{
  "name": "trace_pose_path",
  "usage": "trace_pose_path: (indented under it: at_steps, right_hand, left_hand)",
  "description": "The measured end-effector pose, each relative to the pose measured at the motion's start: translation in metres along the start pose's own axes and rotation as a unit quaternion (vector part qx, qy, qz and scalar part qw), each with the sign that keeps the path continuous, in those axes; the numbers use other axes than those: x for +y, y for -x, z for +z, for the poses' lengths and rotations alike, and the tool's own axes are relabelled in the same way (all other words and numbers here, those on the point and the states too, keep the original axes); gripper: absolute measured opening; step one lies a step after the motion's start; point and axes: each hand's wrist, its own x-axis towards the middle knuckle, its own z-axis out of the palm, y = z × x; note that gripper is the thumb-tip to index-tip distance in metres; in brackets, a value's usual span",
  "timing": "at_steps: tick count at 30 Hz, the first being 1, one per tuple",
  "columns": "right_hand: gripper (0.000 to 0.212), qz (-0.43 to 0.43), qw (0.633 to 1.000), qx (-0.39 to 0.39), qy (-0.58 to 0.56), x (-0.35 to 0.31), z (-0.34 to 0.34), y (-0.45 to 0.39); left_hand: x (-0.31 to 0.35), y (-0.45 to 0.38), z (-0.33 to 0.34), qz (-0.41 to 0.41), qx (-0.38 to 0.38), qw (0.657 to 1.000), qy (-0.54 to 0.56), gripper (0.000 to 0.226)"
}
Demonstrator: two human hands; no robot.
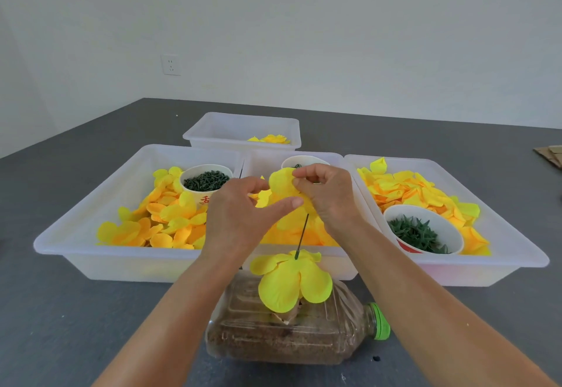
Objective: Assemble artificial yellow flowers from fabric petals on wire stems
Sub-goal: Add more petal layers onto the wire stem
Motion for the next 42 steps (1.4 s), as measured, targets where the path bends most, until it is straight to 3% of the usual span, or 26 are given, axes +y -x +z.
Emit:
trace_pose_path:
  at_steps: [4, 9, 13, 17, 22, 24, 26, 29, 37, 42]
  right_hand:
    - [0.013, -0.023, 1.000, -0.009, 0.006, 0.001, 0.003, -0.001]
    - [0.014, -0.043, 0.999, -0.002, 0.022, 0.000, -0.004, -0.003]
    - [0.040, -0.159, 0.982, -0.032, 0.096, -0.008, -0.013, 0.004]
    - [0.058, -0.233, 0.937, -0.116, 0.231, -0.013, -0.022, 0.010]
    - [0.023, -0.276, 0.939, -0.062, 0.196, -0.020, -0.015, 0.010]
    - [0.013, -0.208, 0.969, -0.049, 0.127, -0.022, -0.014, 0.009]
    - [0.008, -0.076, 0.996, -0.042, 0.000, -0.025, -0.016, 0.007]
    - [0.006, 0.082, 0.982, -0.058, -0.157, -0.024, -0.021, 0.004]
    - [0.009, 0.184, 0.953, -0.130, -0.200, -0.025, -0.025, 0.000]
    - [0.011, 0.220, 0.938, -0.128, -0.236, -0.027, -0.025, -0.003]
  left_hand:
    - [-0.005, -0.015, 0.009, 0.011, -0.023, 0.999, -0.042, 0.028]
    - [-0.013, -0.032, 0.006, -0.142, -0.002, 0.974, 0.178, 0.016]
    - [-0.011, -0.038, 0.002, -0.202, 0.007, 0.926, 0.318, 0.008]
    - [-0.006, -0.041, 0.001, -0.246, -0.005, 0.902, 0.354, 0.008]
    - [0.005, -0.038, 0.003, -0.254, -0.066, 0.896, 0.357, 0.016]
    - [0.009, -0.037, 0.002, -0.253, -0.065, 0.901, 0.347, 0.031]
    - [0.011, -0.040, 0.000, -0.262, -0.038, 0.907, 0.328, 0.046]
    - [0.008, -0.041, -0.002, -0.242, -0.017, 0.922, 0.301, 0.040]
    - [0.010, -0.035, 0.000, -0.123, -0.153, 0.934, 0.298, 0.025]
    - [-0.001, -0.033, 0.006, -0.081, -0.221, 0.947, 0.220, 0.035]
